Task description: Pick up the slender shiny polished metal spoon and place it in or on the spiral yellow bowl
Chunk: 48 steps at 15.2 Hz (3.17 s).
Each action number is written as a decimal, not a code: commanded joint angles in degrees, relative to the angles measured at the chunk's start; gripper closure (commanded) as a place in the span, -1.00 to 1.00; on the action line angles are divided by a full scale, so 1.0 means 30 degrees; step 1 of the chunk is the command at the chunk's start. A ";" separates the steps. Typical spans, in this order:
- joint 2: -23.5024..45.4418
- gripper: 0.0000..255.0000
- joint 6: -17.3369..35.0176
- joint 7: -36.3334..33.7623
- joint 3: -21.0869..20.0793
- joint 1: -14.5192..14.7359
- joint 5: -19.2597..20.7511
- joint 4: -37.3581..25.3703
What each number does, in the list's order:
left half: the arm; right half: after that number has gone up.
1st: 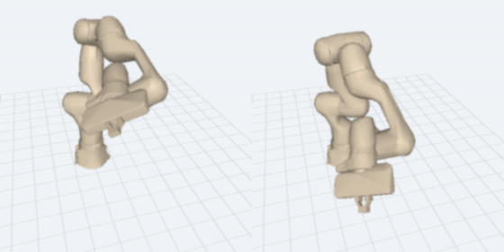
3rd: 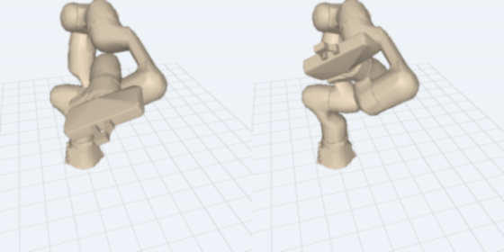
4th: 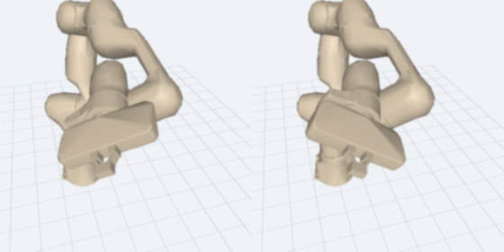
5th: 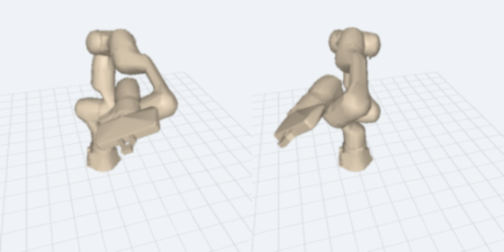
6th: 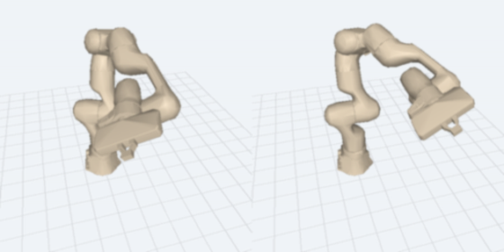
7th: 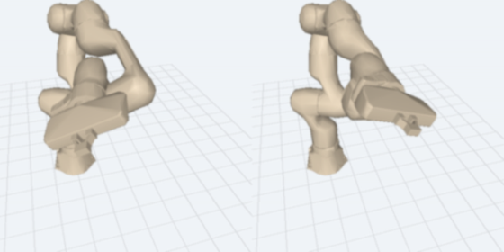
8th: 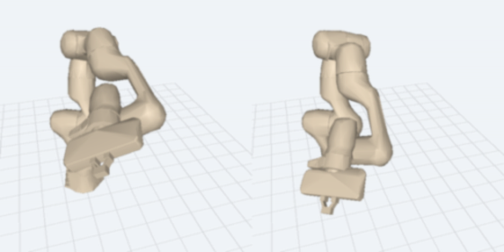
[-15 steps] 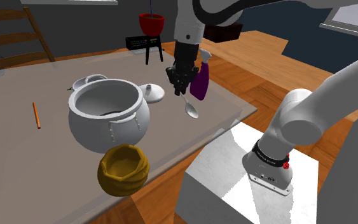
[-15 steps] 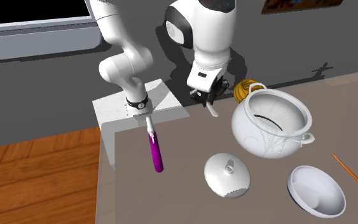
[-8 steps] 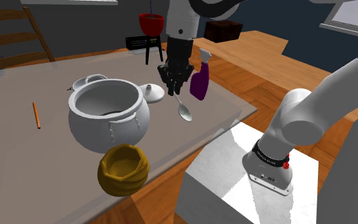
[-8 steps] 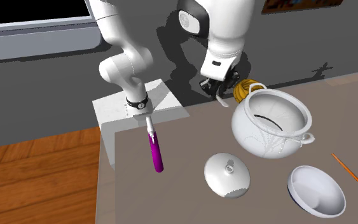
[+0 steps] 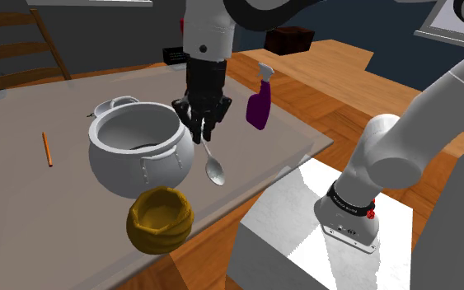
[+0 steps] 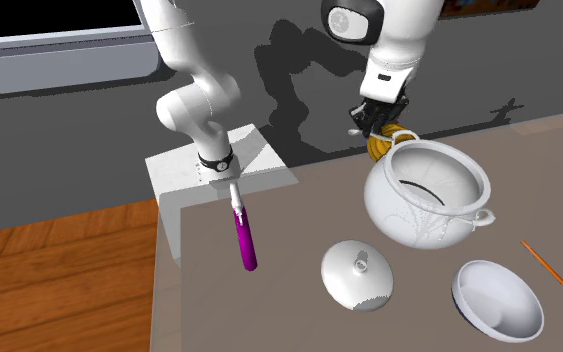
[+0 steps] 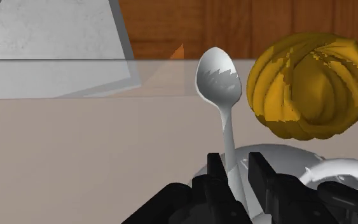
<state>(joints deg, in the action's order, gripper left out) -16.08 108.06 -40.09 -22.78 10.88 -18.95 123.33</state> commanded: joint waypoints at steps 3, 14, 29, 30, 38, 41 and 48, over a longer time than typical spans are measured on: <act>0.1896 1.00 0.0374 -0.2185 -0.1397 0.0483 0.0494 -0.1971; 0.5801 1.00 0.1735 -0.5932 -0.3378 0.1695 0.2482 -0.4880; 0.6662 1.00 0.4546 -0.5745 -0.3476 0.1819 0.2745 -0.2813; 0.6662 1.00 0.4546 -0.5746 -0.3479 0.1816 0.2745 -0.2814; 0.6633 -1.00 0.4533 -0.5753 -0.3492 0.1815 0.2732 -0.2803; 0.6103 -1.00 0.3303 -0.5567 -0.3375 0.1623 0.2505 -0.3529; 0.5698 -1.00 0.2187 -0.5449 -0.3253 0.1477 0.2351 -0.4258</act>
<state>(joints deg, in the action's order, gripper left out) 1.06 114.70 -56.45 -32.55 15.32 -11.87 110.58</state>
